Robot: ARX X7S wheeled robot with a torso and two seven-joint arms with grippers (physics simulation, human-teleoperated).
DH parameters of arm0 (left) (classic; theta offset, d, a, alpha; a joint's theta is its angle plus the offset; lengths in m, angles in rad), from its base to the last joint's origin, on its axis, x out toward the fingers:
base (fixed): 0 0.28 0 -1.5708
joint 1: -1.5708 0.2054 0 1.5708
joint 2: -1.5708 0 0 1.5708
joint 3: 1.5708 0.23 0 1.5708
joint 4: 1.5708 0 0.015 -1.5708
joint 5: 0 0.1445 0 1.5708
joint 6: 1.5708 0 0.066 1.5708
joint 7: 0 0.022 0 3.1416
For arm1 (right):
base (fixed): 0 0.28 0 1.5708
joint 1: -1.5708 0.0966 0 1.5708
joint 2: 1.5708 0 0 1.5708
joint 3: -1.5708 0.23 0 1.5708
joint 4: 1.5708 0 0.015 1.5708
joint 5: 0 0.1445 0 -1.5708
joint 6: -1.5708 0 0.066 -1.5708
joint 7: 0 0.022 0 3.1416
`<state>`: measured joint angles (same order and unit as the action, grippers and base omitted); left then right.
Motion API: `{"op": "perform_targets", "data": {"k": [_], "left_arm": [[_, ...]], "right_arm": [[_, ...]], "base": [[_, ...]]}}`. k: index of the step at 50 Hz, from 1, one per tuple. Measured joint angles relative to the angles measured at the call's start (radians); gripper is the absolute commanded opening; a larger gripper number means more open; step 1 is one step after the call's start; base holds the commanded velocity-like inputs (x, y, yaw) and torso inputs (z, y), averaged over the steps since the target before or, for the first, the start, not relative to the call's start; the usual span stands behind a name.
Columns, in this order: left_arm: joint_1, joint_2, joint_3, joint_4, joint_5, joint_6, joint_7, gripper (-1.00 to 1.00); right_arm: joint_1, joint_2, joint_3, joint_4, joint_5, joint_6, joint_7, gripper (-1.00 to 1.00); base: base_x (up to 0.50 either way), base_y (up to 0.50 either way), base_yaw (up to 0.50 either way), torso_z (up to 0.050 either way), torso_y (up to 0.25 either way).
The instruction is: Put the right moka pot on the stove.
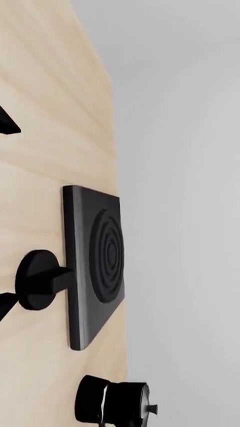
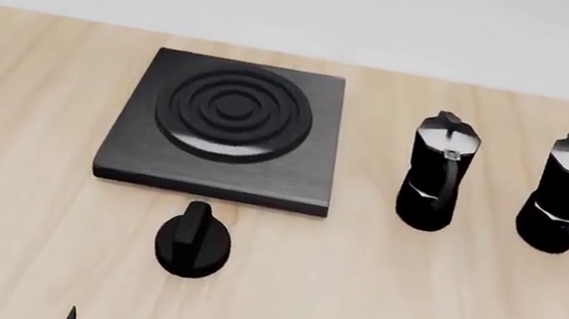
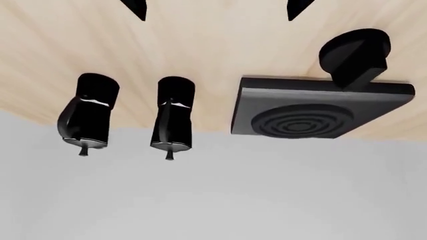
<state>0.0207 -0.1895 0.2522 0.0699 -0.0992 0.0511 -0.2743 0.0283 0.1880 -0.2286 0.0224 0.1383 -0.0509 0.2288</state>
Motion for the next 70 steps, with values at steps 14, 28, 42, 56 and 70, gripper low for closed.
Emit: {"op": "perform_targets", "data": {"k": [14, 28, 42, 56, 70], "left_arm": [[0.0, -0.005, 0.008, 0.002, -0.003, 0.0, -0.009, 1.0], [0.002, -0.013, 0.015, 0.008, -0.007, 0.0, -0.018, 1.0], [0.001, -0.02, 0.024, 0.01, -0.012, 0.001, -0.025, 1.0], [0.0, -0.028, 0.033, 0.016, -0.017, -0.002, -0.032, 1.0], [-0.002, -0.033, 0.04, 0.017, -0.022, -0.001, -0.039, 1.0]], "right_arm": [[0.001, 0.006, -0.005, 0.002, 0.008, -0.003, 0.006, 1.0], [0.003, 0.011, -0.013, 0.003, 0.012, -0.004, 0.012, 1.0], [0.003, 0.015, -0.017, 0.005, 0.022, -0.007, 0.017, 1.0], [0.004, 0.02, -0.02, 0.004, 0.032, -0.007, 0.021, 1.0], [0.005, 0.025, -0.024, 0.007, 0.041, -0.01, 0.024, 1.0]], "base": [[0.19, 0.04, 0.0, 0.0, 0.001], [0.18, 0.04, 0.0, 0.0, 0.0], [0.18, 0.01, 0.0, 0.0, 0.0], [0.19, -0.02, 0.0, 0.0, 0.0], [0.2, -0.09, 0.0, 0.0, 0.0]]}}
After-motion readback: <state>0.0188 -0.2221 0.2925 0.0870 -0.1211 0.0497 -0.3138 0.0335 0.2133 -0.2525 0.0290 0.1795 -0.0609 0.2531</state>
